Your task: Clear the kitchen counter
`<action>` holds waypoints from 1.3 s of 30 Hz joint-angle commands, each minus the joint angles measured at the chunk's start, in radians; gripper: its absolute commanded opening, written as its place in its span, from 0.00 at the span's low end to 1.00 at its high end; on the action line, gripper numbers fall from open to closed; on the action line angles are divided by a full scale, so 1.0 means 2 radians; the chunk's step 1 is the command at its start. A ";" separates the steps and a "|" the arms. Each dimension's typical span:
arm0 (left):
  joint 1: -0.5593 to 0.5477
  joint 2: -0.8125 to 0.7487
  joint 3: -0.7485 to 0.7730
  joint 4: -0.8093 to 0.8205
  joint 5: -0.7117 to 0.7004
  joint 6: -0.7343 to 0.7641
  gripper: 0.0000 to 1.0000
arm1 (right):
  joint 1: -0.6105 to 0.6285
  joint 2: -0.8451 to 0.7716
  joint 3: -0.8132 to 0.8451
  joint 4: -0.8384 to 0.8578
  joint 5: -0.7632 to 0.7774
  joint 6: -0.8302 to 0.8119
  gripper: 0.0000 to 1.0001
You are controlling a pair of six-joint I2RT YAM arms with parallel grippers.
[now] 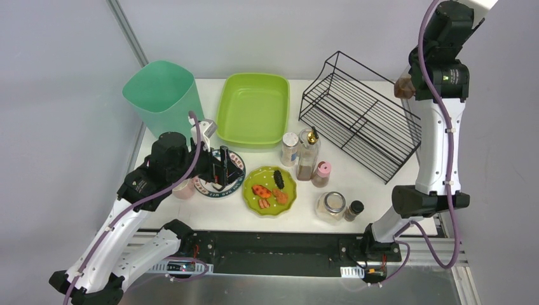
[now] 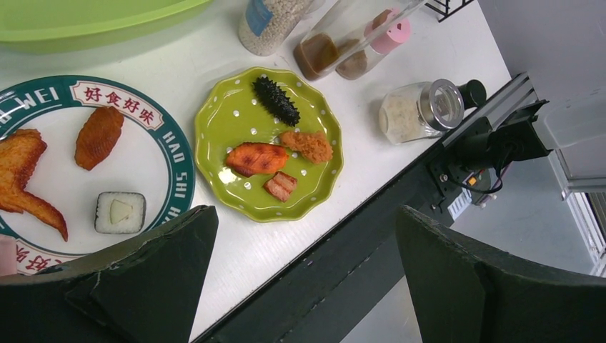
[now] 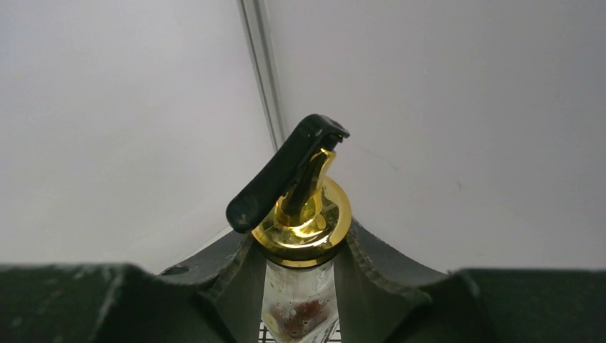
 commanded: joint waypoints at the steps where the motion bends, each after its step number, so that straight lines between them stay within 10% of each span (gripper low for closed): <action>1: 0.006 -0.004 -0.003 0.021 0.019 -0.009 1.00 | -0.007 -0.003 0.001 0.071 0.042 0.019 0.00; 39: 0.021 -0.011 -0.009 0.028 0.044 -0.015 1.00 | -0.009 -0.034 -0.179 0.115 0.179 0.045 0.00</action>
